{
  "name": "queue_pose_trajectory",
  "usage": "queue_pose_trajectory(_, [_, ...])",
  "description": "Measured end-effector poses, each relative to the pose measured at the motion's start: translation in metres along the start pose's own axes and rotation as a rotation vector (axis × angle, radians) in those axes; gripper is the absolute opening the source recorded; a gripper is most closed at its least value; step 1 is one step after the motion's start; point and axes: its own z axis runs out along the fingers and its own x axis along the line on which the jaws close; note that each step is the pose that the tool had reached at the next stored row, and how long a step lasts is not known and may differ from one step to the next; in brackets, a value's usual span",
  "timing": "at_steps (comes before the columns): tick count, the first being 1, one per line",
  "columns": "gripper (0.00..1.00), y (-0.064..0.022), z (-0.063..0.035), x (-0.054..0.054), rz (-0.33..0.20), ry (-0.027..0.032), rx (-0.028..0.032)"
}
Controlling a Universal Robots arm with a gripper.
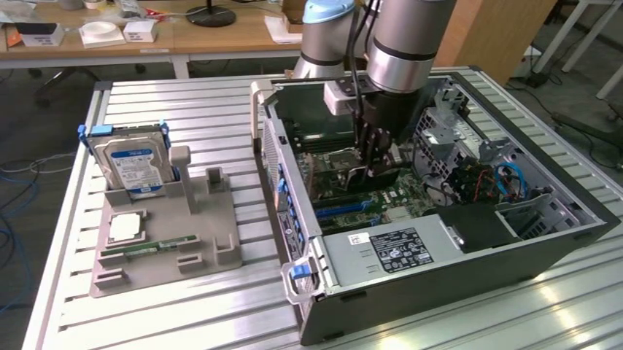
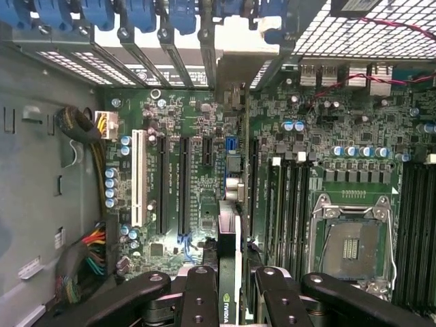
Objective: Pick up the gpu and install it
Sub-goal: 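Insert the gpu into the slot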
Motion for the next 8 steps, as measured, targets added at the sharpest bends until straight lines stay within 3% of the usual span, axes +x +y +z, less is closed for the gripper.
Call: queue_pose_trajectory(8, [0.26, 0.0035, 0.004, -0.0002, 0.0, -0.0001, 0.0001])
